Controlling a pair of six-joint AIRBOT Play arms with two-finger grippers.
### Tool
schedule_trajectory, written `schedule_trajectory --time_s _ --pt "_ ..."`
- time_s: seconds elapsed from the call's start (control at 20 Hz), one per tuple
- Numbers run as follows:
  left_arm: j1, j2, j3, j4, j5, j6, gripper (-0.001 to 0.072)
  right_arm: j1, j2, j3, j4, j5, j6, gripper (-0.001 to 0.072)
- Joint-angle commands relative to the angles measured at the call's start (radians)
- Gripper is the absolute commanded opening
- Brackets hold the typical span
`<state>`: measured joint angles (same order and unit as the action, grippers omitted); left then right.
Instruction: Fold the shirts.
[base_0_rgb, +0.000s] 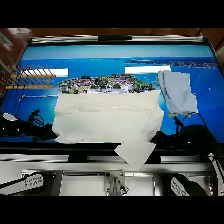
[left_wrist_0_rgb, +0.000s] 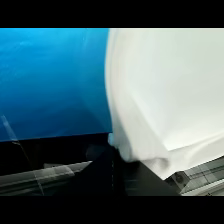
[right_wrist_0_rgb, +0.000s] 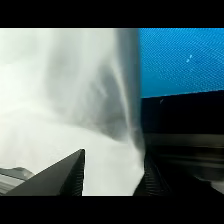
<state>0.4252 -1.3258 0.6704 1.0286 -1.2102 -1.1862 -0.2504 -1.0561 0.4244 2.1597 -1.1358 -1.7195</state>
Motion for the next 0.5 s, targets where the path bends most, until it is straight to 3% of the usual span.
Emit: schedule_trajectory --time_s 0.0,0.1,0.15,0.3,0.45 --pt "0.000 0.000 0.001 0.002 0.010 0.001 0.0032 0.124 -0.038 -0.004 -0.019 0.059 0.067 0.0464" --pt "0.000 0.000 0.005 0.002 0.009 0.010 0.0032 0.153 -0.049 -0.002 -0.016 0.060 0.078 0.0145" --pt "0.000 0.000 0.014 0.002 0.005 0.016 0.0032 0.155 -0.040 0.007 -0.014 0.055 0.074 0.0062" --pt "0.000 0.000 0.095 -0.026 -0.064 0.132 0.0031 0.154 0.030 0.110 -0.026 0.042 0.031 0.0062" --pt "0.000 -0.003 0.229 -0.029 -0.081 0.129 0.0029 0.154 0.047 0.273 -0.056 0.114 0.077 0.0060"
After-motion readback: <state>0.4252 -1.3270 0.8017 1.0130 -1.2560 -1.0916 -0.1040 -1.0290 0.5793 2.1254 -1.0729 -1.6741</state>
